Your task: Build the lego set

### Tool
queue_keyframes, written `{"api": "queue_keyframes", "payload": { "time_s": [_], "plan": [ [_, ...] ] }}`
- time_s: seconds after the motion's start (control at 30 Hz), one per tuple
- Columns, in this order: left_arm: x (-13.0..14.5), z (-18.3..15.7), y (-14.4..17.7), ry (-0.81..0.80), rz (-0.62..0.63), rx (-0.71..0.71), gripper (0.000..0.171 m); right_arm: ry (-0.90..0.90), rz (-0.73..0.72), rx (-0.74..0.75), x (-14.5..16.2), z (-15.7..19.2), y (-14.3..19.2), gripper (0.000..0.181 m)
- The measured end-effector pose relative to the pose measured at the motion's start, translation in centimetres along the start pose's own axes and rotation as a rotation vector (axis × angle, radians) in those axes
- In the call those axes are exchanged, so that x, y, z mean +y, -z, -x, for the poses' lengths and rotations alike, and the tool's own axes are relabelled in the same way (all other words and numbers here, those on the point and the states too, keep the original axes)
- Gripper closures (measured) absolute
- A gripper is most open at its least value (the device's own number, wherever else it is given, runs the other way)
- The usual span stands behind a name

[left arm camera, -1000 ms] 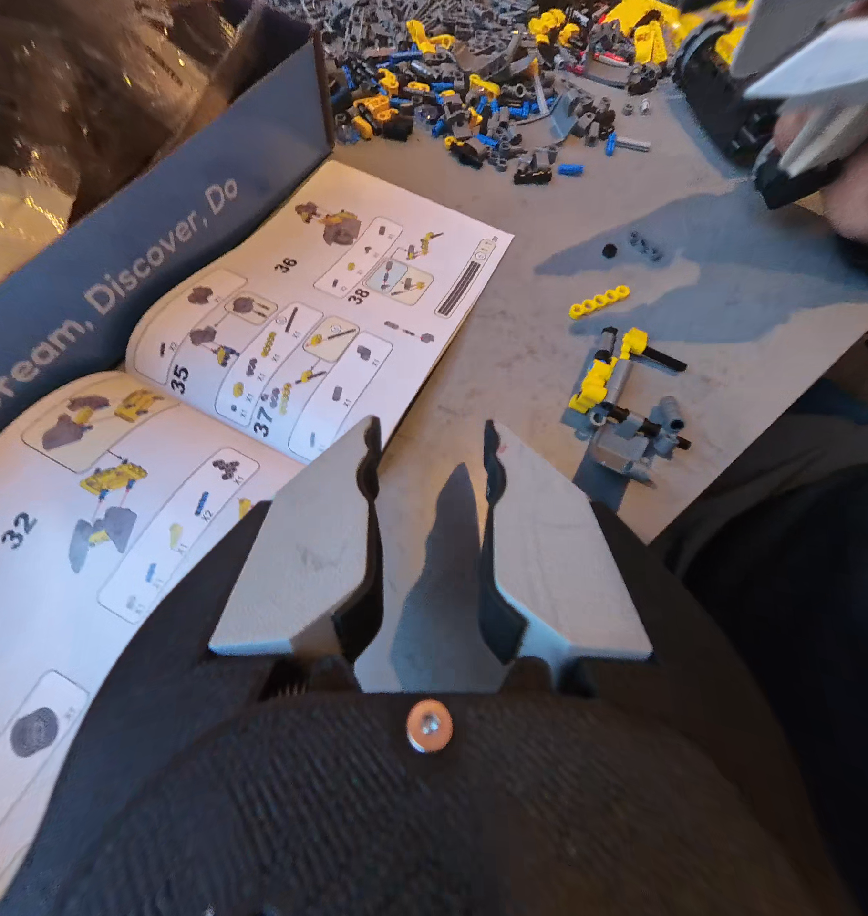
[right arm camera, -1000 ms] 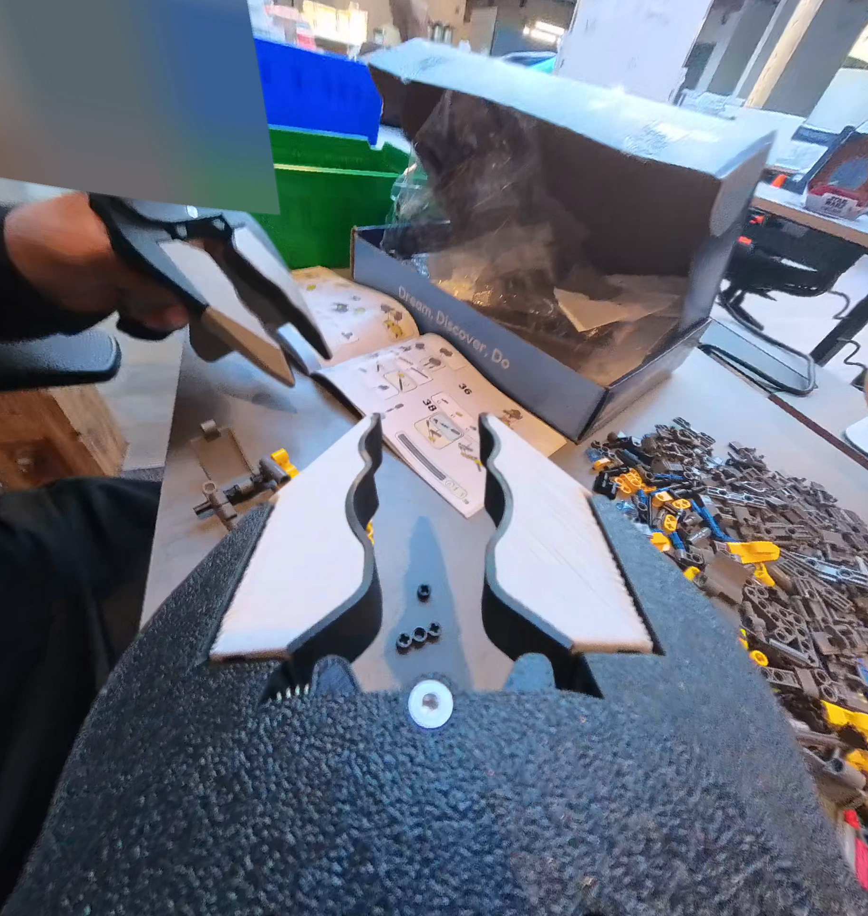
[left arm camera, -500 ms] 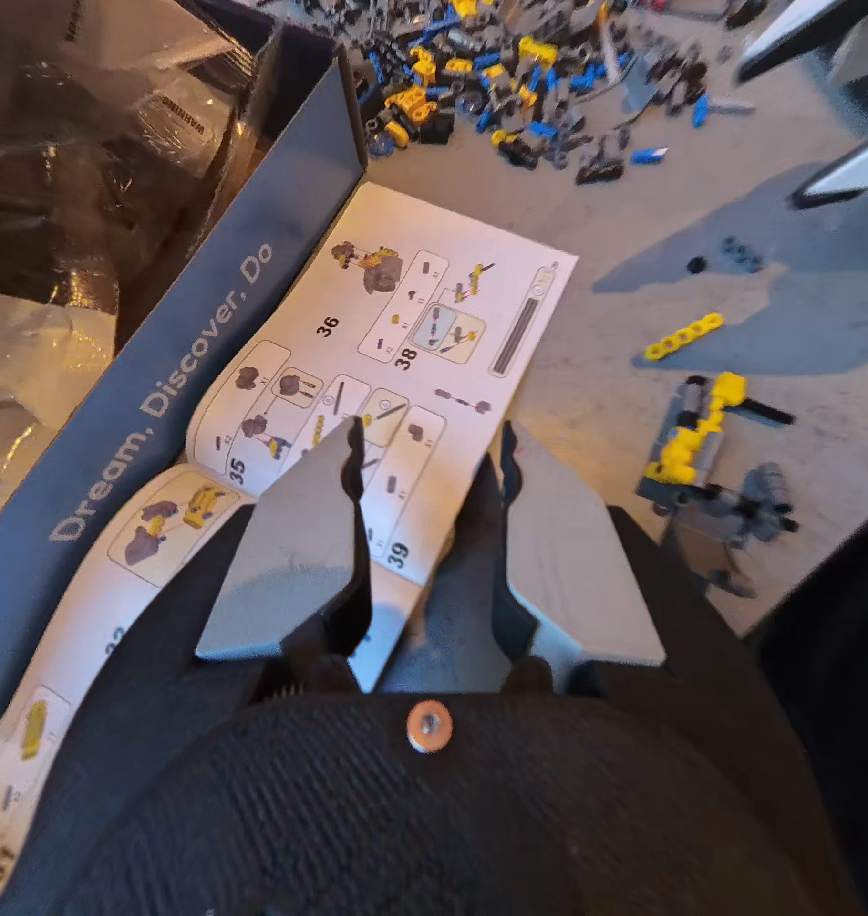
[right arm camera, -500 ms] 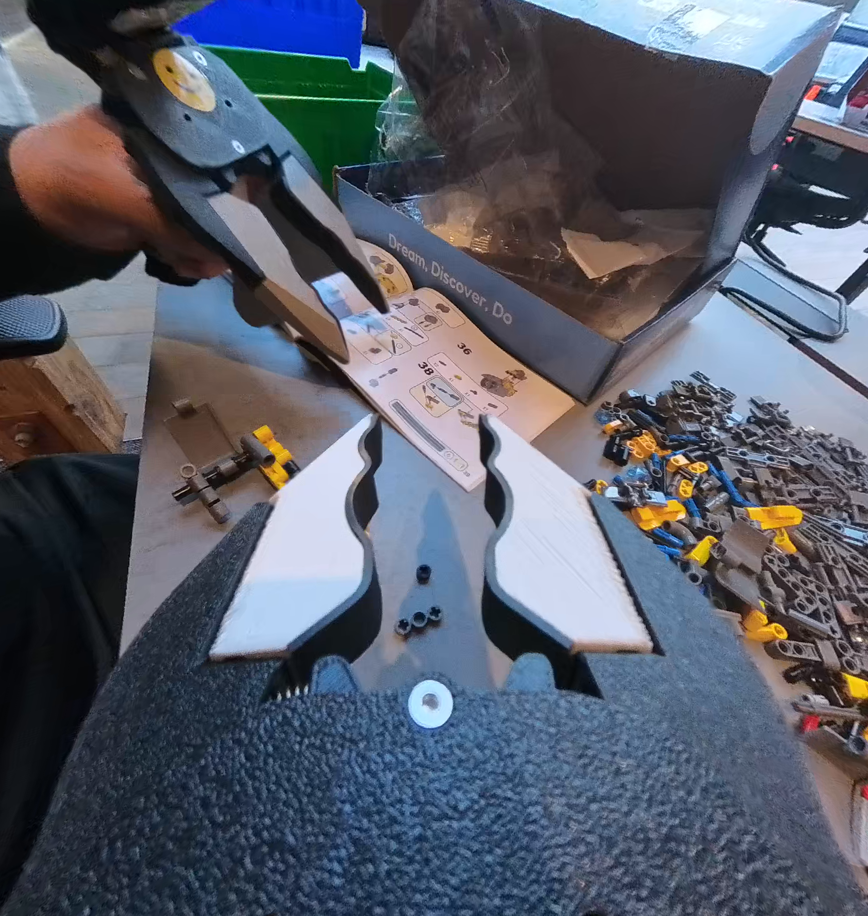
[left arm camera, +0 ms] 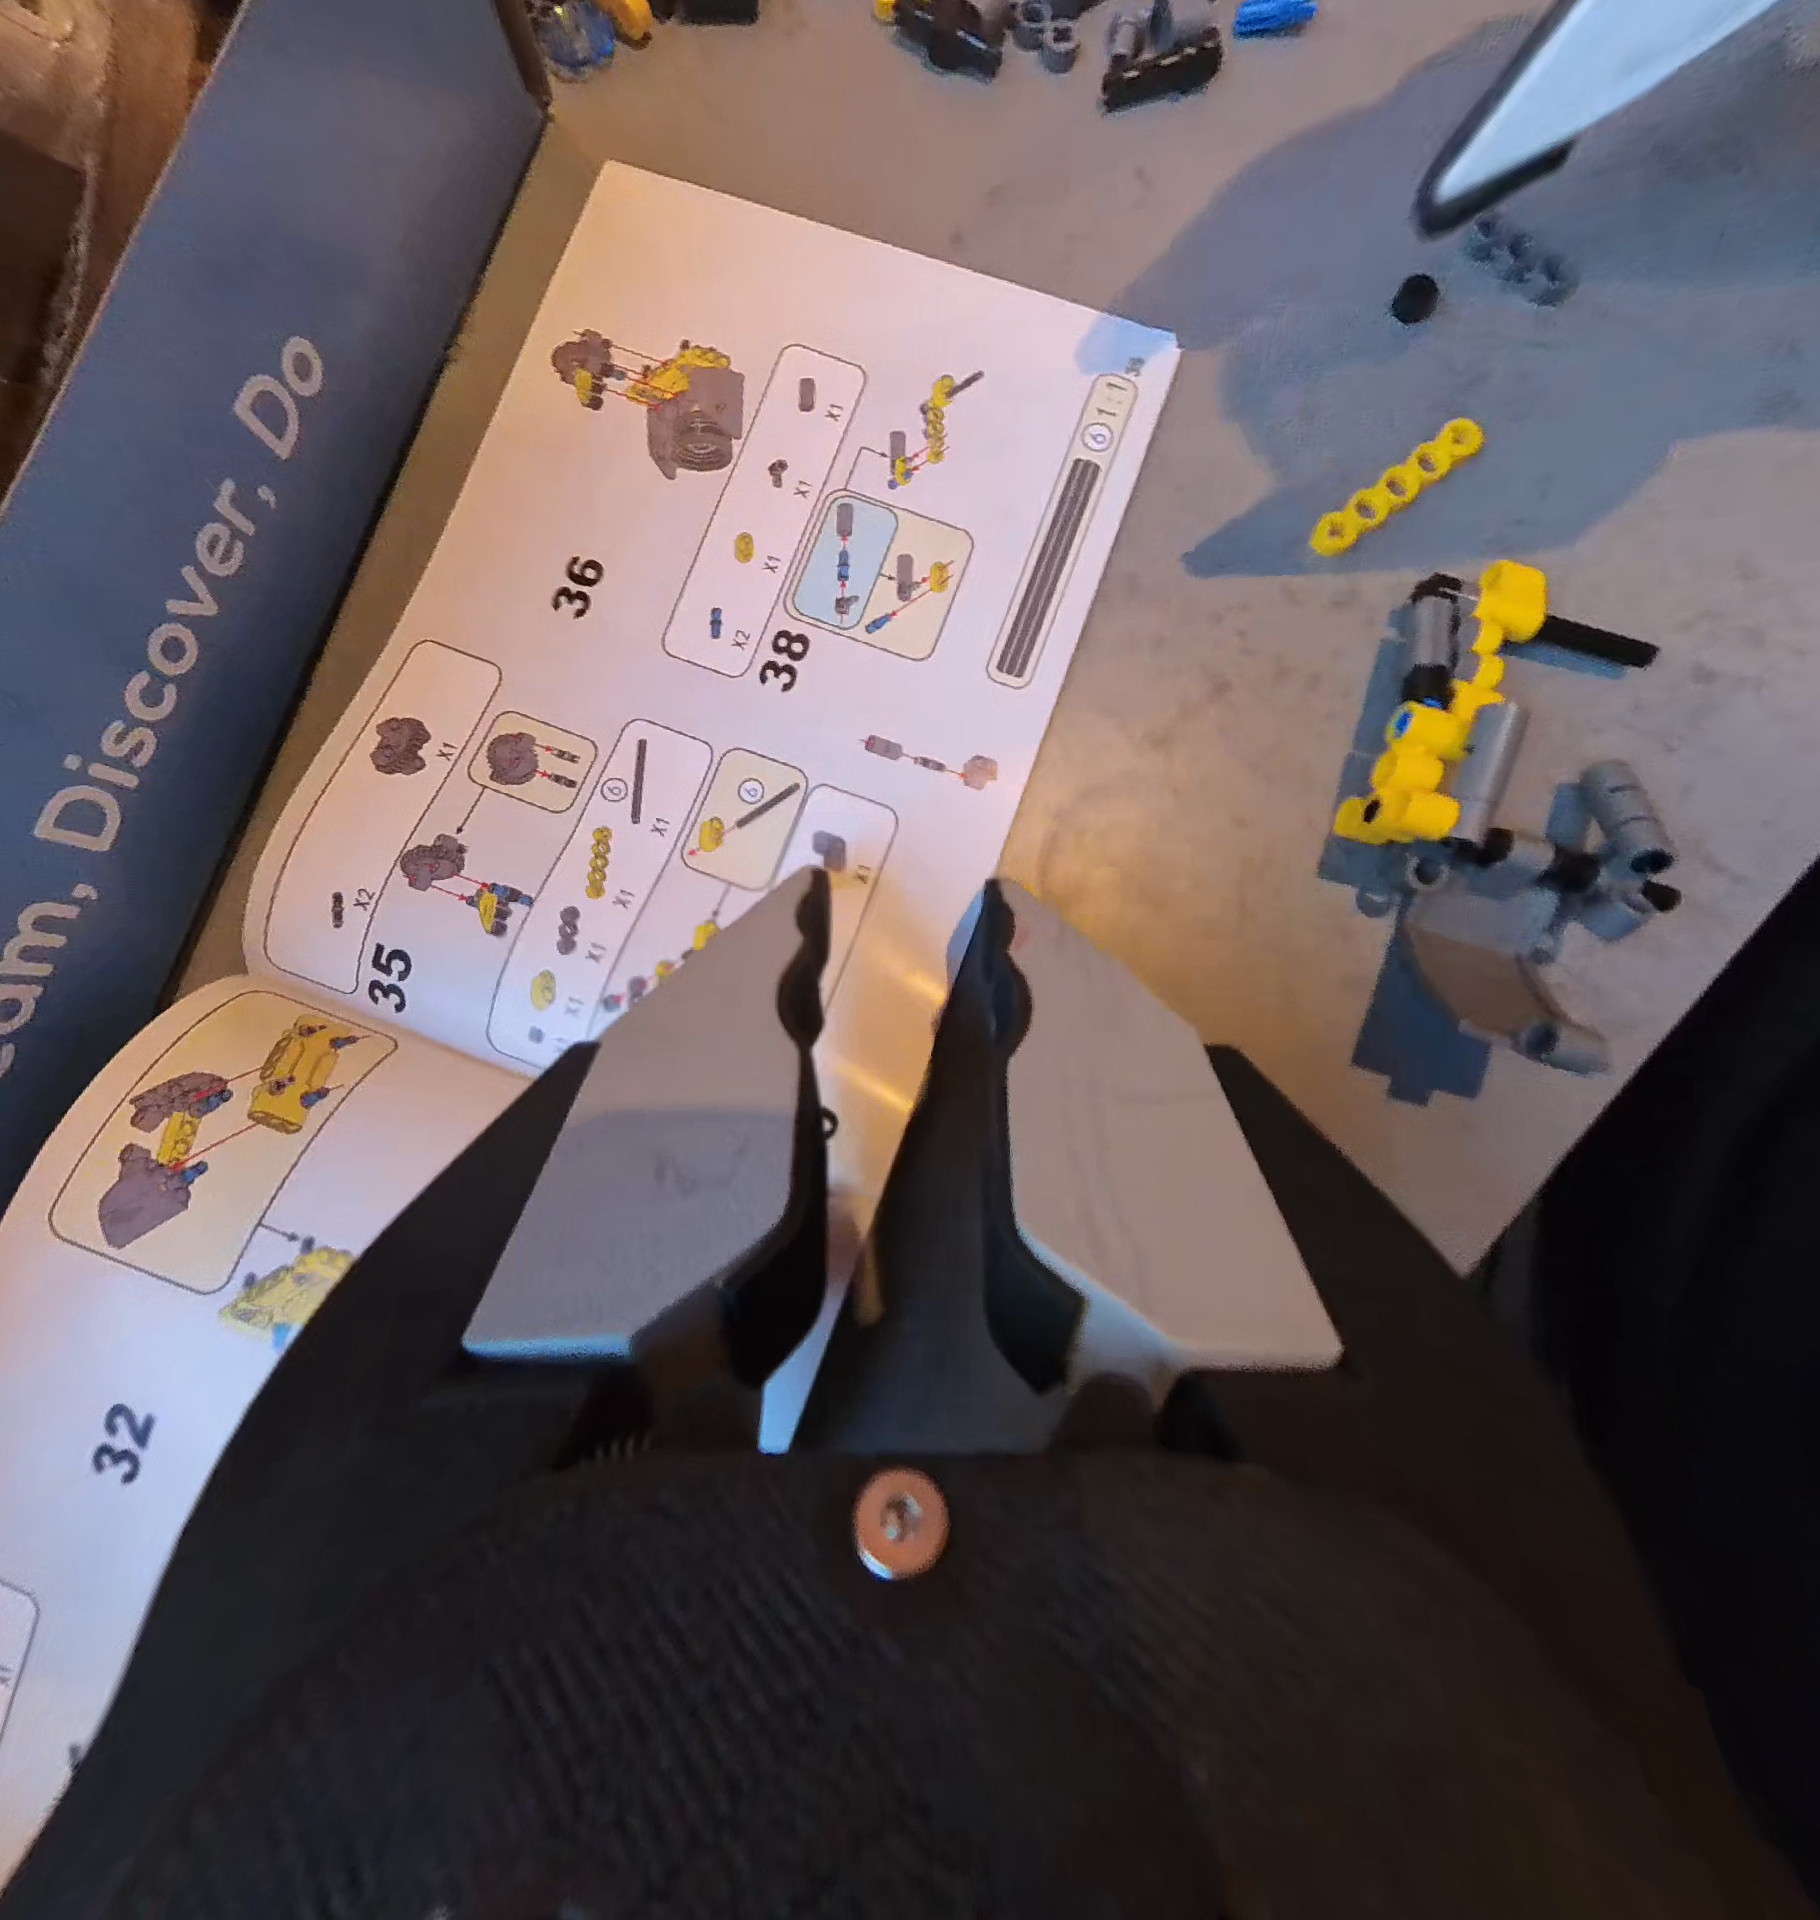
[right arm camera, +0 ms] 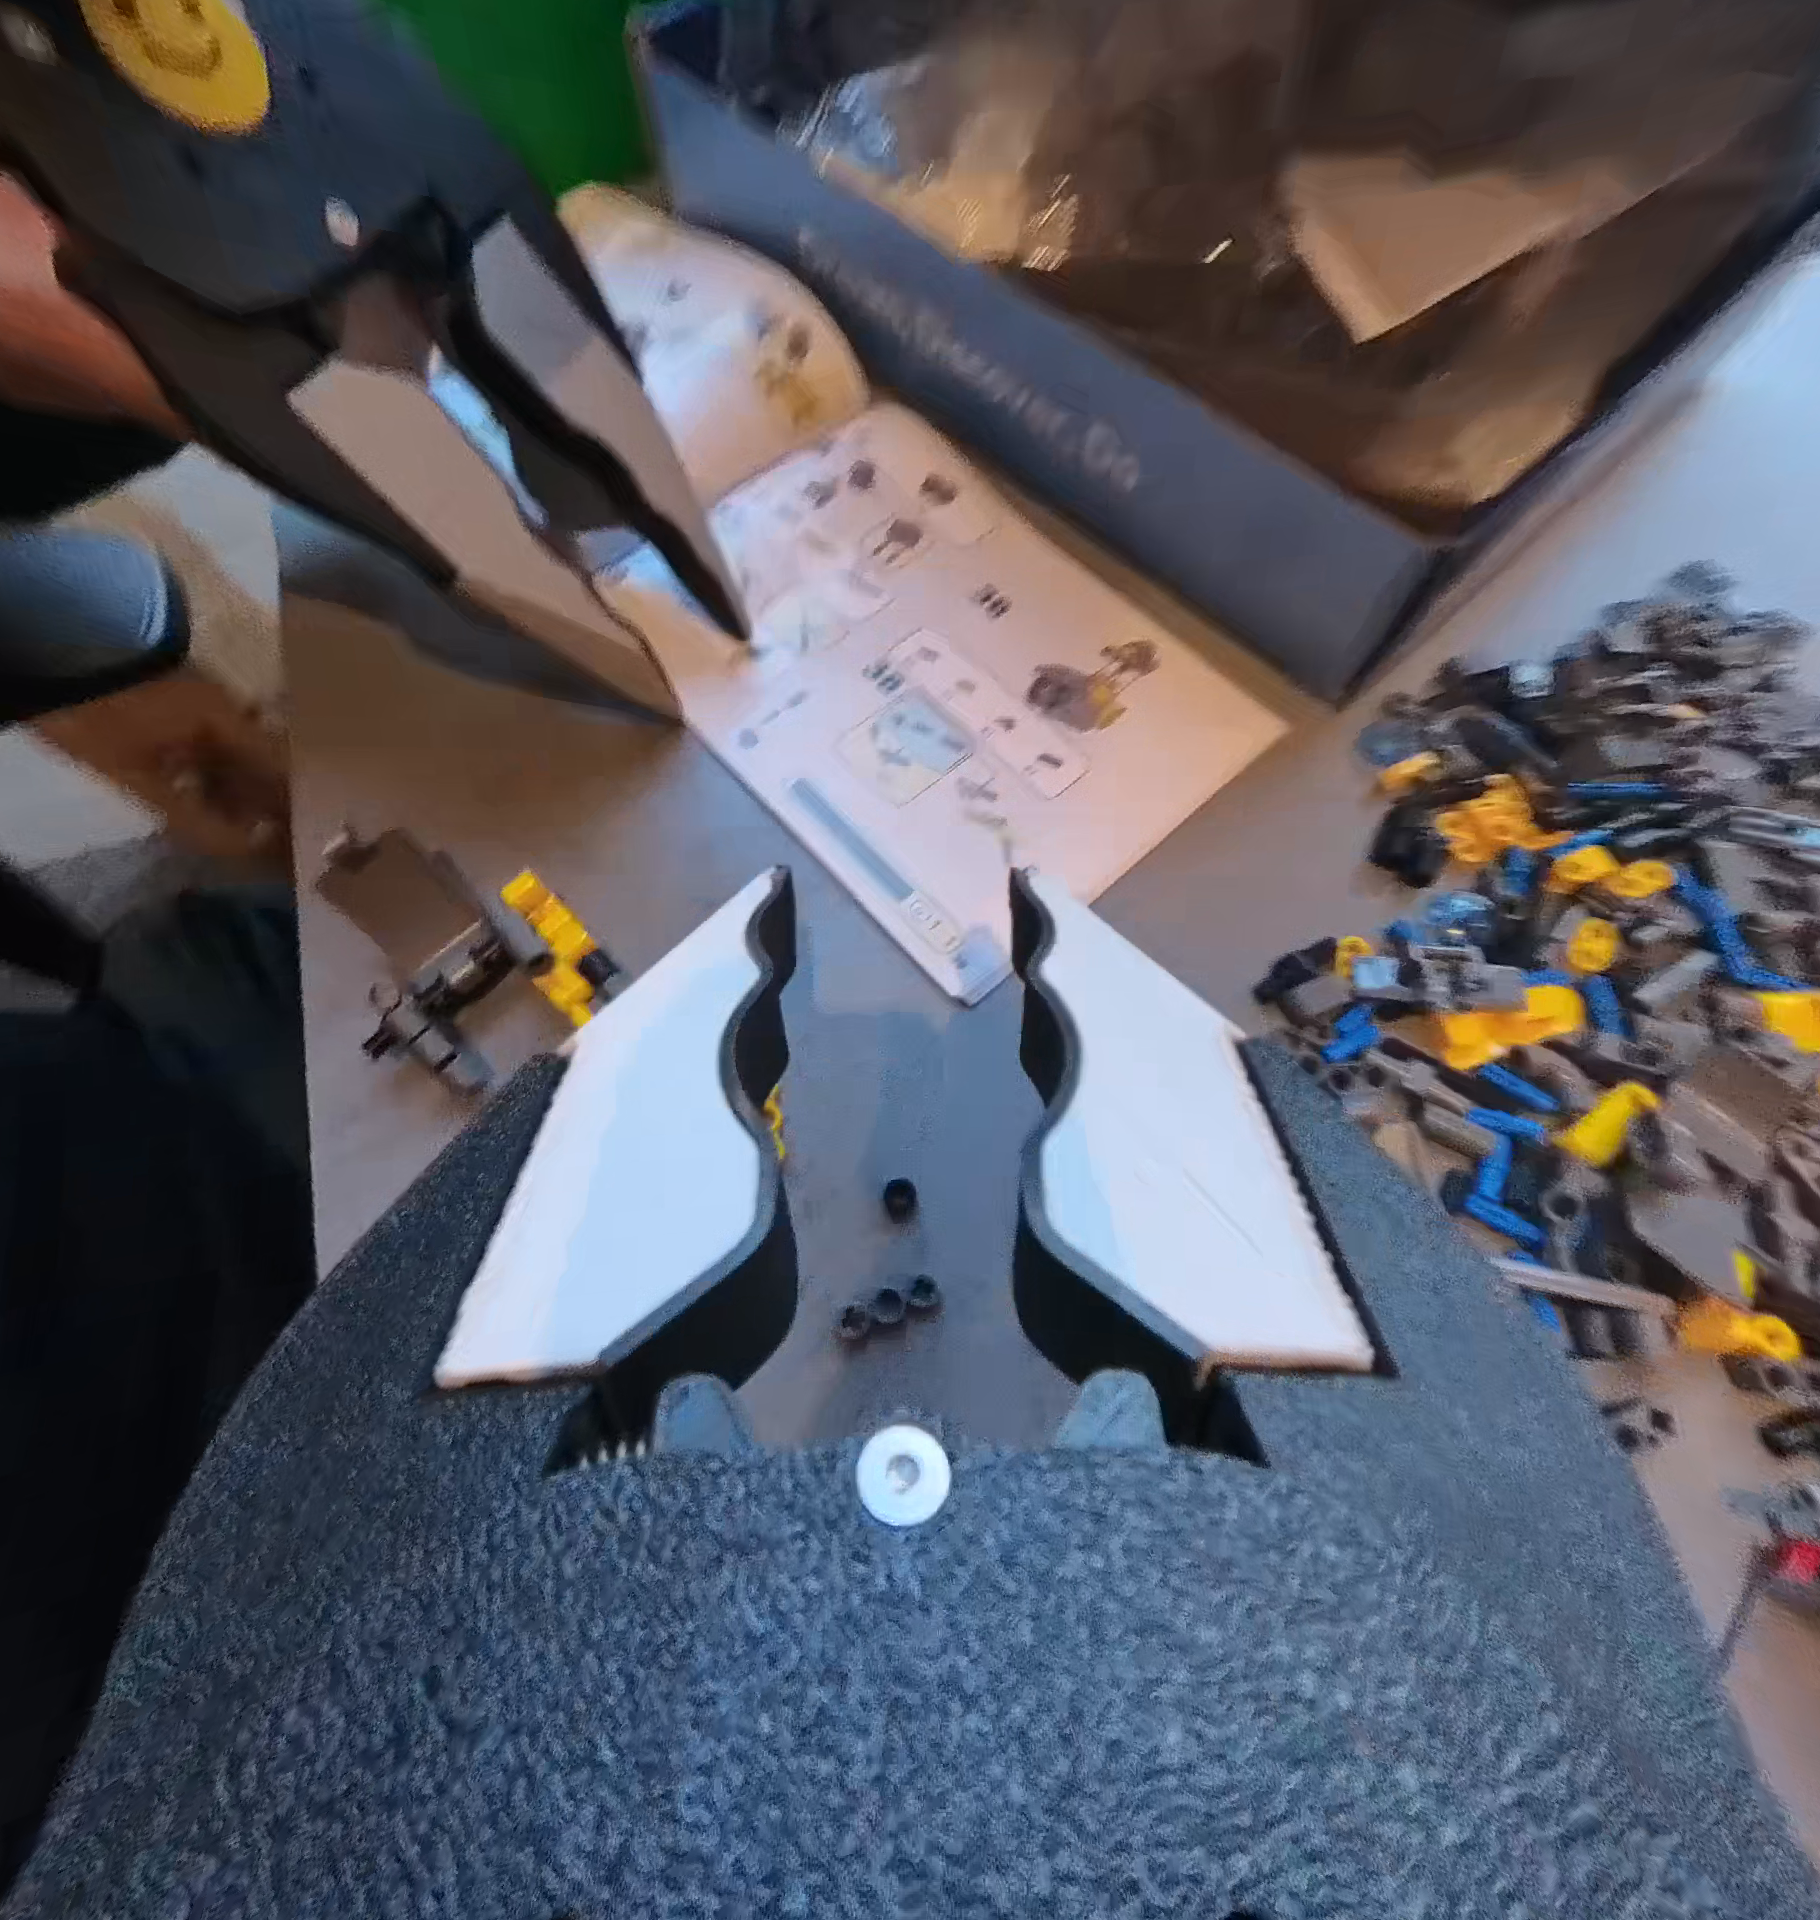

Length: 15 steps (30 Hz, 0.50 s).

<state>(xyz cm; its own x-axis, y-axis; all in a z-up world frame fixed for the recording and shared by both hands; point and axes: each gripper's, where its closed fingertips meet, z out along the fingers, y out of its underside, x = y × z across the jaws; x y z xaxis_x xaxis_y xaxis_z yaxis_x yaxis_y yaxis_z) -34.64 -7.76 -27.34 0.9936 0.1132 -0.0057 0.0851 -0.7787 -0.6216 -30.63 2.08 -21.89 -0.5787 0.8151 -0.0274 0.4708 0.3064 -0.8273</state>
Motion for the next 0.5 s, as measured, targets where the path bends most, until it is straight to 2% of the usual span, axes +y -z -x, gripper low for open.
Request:
{"api": "queue_keyframes", "payload": {
  "time_s": [0.07, 0.13, 0.17, 0.2, 0.27, 0.33, 0.4, 0.5],
  "plan": [
    [0.3, -0.4, 0.3, -0.001, -0.008, 0.034, 0.150, 0.038, 0.135, -0.060, 1.2, 0.3, -1.2, 0.141],
    [0.4, -0.6, 0.6, 0.026, -0.022, 0.072, 0.152, 0.086, 0.267, -0.061, 2.4, -0.4, -2.5, 0.127],
    [0.4, -0.6, 0.8, 0.040, -0.028, 0.081, 0.159, 0.112, 0.320, -0.066, 2.6, -0.7, -3.0, 0.125],
    [0.3, -0.7, 1.1, 0.049, -0.046, 0.091, 0.157, 0.141, 0.374, -0.099, 2.7, -0.5, -3.3, 0.125],
    [-0.3, -1.1, 2.1, 0.066, -0.093, 0.107, 0.139, 0.240, 0.479, -0.195, 3.1, 0.5, -3.7, 0.113],
    [-0.5, -0.7, 3.0, 0.053, -0.120, 0.069, 0.121, 0.380, 0.562, -0.186, 3.4, -0.1, -4.3, 0.117],
    [-0.1, 0.6, 3.6, 0.006, -0.112, -0.033, 0.117, 0.399, 0.619, -0.217, 3.6, -0.4, -5.0, 0.115],
    [0.2, 1.3, 3.8, -0.062, -0.114, -0.109, 0.115, 0.357, 0.651, -0.287, 3.3, -0.3, -5.5, 0.133]
  ]
}}
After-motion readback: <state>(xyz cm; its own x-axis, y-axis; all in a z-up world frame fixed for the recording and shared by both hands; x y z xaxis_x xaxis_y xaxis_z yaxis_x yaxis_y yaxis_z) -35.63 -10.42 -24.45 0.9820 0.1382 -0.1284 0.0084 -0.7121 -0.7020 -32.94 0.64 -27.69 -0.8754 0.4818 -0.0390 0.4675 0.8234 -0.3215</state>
